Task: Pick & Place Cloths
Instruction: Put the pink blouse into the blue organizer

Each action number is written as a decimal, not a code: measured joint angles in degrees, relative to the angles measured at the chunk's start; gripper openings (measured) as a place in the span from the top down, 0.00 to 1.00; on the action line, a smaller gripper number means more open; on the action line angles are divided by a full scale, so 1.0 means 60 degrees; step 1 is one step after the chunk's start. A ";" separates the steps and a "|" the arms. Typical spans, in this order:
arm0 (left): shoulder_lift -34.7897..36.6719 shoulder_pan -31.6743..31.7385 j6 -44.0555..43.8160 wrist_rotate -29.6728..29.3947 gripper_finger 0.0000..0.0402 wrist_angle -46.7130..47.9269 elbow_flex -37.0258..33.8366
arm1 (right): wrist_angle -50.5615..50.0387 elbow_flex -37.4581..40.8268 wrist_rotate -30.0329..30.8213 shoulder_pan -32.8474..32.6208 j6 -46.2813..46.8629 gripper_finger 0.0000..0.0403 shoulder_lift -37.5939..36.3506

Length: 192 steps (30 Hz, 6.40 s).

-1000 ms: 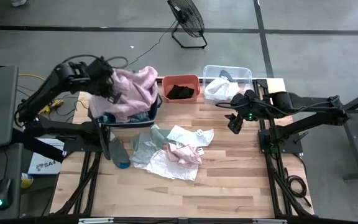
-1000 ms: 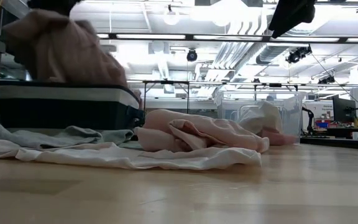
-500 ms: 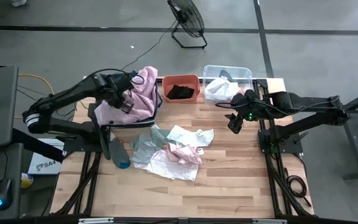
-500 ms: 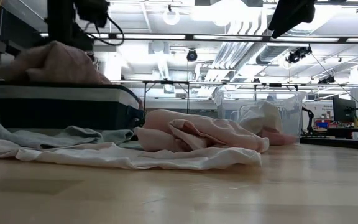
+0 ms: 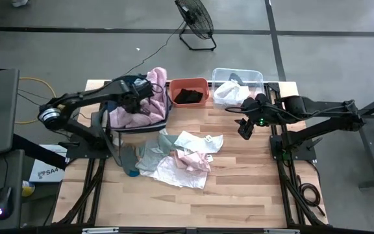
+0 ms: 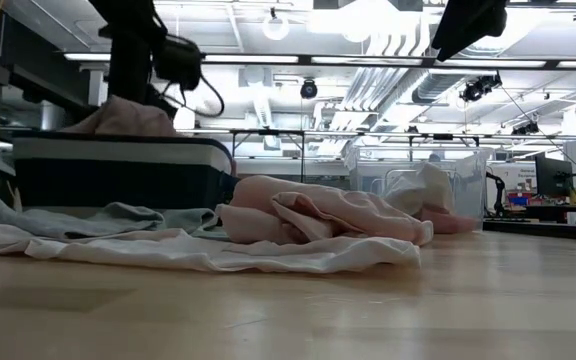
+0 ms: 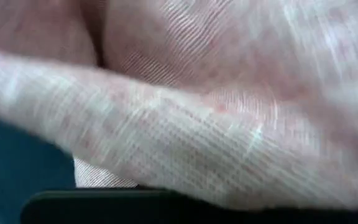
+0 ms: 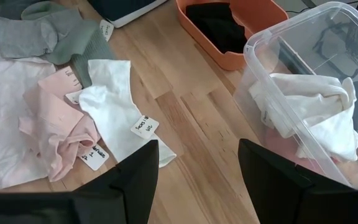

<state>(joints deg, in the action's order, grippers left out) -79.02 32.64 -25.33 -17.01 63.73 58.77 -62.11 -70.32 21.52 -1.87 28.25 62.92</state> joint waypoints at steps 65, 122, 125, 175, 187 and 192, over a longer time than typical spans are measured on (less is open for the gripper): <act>0.1576 -0.0004 -0.0310 -0.1869 0.50 0.0160 0.1315 | 0.0000 -0.0001 -0.0080 -0.0001 0.0076 0.47 0.0000; -0.1680 0.4309 0.3539 0.4284 0.40 -0.7403 0.1329 | 0.0033 -0.0003 -0.0076 -0.0003 0.0102 0.47 -0.0004; -0.1680 0.4309 0.3488 0.4457 0.42 -0.7346 0.1329 | 0.0036 -0.0004 -0.0074 -0.0001 0.0105 0.47 -0.0004; 0.0148 0.2182 0.3641 0.3992 1.00 -0.1452 -0.0603 | 0.0032 -0.0004 -0.0075 -0.0001 0.0076 0.47 -0.0004; 0.0142 0.2182 0.3953 0.3891 0.94 -0.1200 -0.0456 | 0.0033 0.0000 -0.0076 0.0000 0.0087 0.47 0.0000; 0.0138 0.2178 0.4001 0.3845 0.93 -0.0703 0.0354 | 0.0033 -0.0004 -0.0076 -0.0002 0.0095 0.47 -0.0004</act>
<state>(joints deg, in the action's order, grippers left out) -78.19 45.71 -1.33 6.06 59.52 60.89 -61.91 -70.35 21.06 -1.88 28.82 62.89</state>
